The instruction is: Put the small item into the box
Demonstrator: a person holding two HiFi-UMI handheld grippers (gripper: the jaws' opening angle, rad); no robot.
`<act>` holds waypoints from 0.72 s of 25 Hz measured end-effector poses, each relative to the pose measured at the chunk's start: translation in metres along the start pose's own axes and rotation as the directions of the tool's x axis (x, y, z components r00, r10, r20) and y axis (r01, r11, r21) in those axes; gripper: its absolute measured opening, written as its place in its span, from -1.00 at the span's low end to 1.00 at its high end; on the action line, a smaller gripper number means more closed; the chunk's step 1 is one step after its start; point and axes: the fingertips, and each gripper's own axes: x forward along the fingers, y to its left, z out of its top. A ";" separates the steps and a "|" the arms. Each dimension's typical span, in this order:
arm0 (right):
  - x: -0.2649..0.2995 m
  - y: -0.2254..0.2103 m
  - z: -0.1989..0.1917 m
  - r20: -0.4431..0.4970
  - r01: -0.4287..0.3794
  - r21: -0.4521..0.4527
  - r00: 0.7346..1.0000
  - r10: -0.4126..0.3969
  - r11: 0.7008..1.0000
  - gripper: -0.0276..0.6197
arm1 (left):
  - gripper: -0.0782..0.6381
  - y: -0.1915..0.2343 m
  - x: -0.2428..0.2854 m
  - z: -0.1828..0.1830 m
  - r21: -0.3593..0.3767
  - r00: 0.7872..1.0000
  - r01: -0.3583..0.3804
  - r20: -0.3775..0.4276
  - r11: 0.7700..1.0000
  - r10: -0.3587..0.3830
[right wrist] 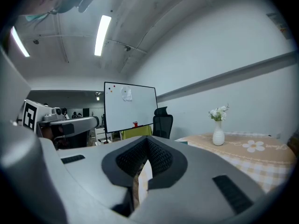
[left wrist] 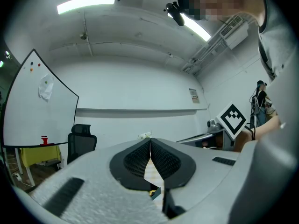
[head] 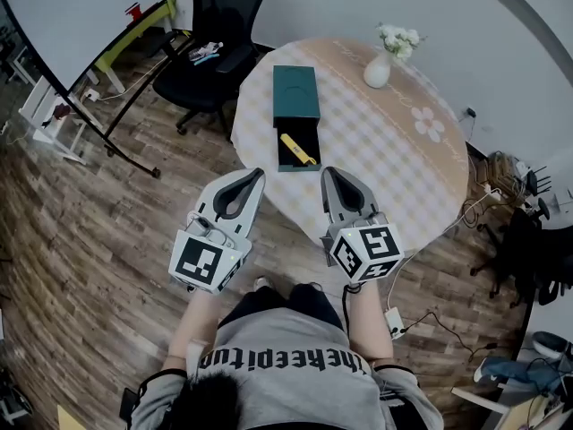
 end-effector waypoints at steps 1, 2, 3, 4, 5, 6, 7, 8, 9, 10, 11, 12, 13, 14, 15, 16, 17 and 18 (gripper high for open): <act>-0.001 0.002 0.002 0.005 -0.006 -0.003 1.000 0.006 1.000 -0.90 | -0.74 -0.001 -0.001 0.002 0.002 1.000 -0.002 0.003 1.000 0.002; -0.002 0.003 0.004 0.010 -0.012 -0.008 1.000 0.012 1.000 -0.90 | -0.74 -0.001 -0.001 0.003 0.004 1.000 -0.006 0.004 1.000 0.006; -0.003 0.005 0.006 0.014 -0.016 -0.013 1.000 0.016 1.000 -0.90 | -0.74 -0.002 -0.001 0.004 0.005 1.000 -0.009 0.004 1.000 0.009; -0.004 0.006 0.008 0.019 -0.019 -0.019 1.000 0.019 1.000 -0.90 | -0.74 -0.003 -0.002 0.005 0.007 1.000 -0.013 0.004 1.000 0.013; -0.006 0.006 0.010 0.022 -0.021 -0.026 1.000 0.021 0.999 -0.90 | -0.74 -0.004 -0.002 0.006 0.010 1.000 -0.018 0.004 1.000 0.018; -0.008 0.006 0.011 0.024 -0.023 -0.032 0.999 0.024 0.999 -0.90 | -0.74 -0.006 -0.002 0.007 0.014 1.000 -0.022 0.004 1.000 0.022; -0.010 0.006 0.012 0.024 -0.027 -0.036 0.999 0.028 0.999 -0.90 | -0.74 -0.008 -0.002 0.008 0.020 1.000 -0.027 0.004 0.999 0.027; -0.012 0.006 0.013 0.024 -0.033 -0.038 0.999 0.034 0.999 -0.90 | -0.74 -0.010 -0.002 0.009 0.025 0.999 -0.034 0.003 0.999 0.034; -0.015 0.006 0.014 0.023 -0.039 -0.039 0.999 0.039 0.998 -0.90 | -0.74 -0.013 -0.002 0.010 0.027 0.999 -0.042 -0.001 0.999 0.042; -0.019 0.005 0.014 0.022 -0.045 -0.040 0.999 0.045 0.998 -0.90 | -0.74 -0.016 -0.002 0.011 0.027 0.999 -0.050 -0.004 0.998 0.050; -0.023 0.004 0.014 0.021 -0.051 -0.041 0.998 0.052 0.998 -0.90 | -0.74 -0.020 -0.003 0.011 0.027 0.998 -0.055 -0.004 0.998 0.055; -0.027 0.004 0.014 0.021 -0.058 -0.042 0.998 0.059 0.997 -0.90 | -0.73 -0.023 -0.004 0.010 0.026 0.998 -0.061 -0.004 0.998 0.061; -0.031 0.003 0.014 0.022 -0.065 -0.044 0.998 0.066 0.997 -0.90 | -0.74 -0.027 -0.005 0.010 0.025 0.998 -0.068 -0.004 0.997 0.068; -0.034 0.003 0.015 0.023 -0.074 -0.046 0.997 0.075 0.996 -0.90 | -0.74 -0.031 -0.005 0.011 0.024 0.997 -0.075 -0.005 0.997 0.075; -0.038 0.003 0.016 0.024 -0.084 -0.047 0.996 0.085 0.995 -0.90 | -0.74 -0.035 -0.006 0.012 0.024 0.997 -0.082 -0.005 0.996 0.082; -0.042 0.002 0.017 0.026 -0.094 -0.048 0.995 0.095 0.994 -0.90 | -0.74 -0.039 -0.006 0.013 0.026 0.996 -0.089 -0.005 0.996 0.089; -0.045 0.002 0.017 0.027 -0.104 -0.049 0.994 0.105 0.993 -0.90 | -0.73 -0.044 -0.007 0.014 0.028 0.995 -0.096 -0.007 0.995 0.096; -0.049 0.002 0.018 0.028 -0.113 -0.051 0.993 0.115 0.992 -0.90 | -0.73 -0.048 -0.007 0.015 0.029 0.995 -0.104 -0.007 0.994 0.104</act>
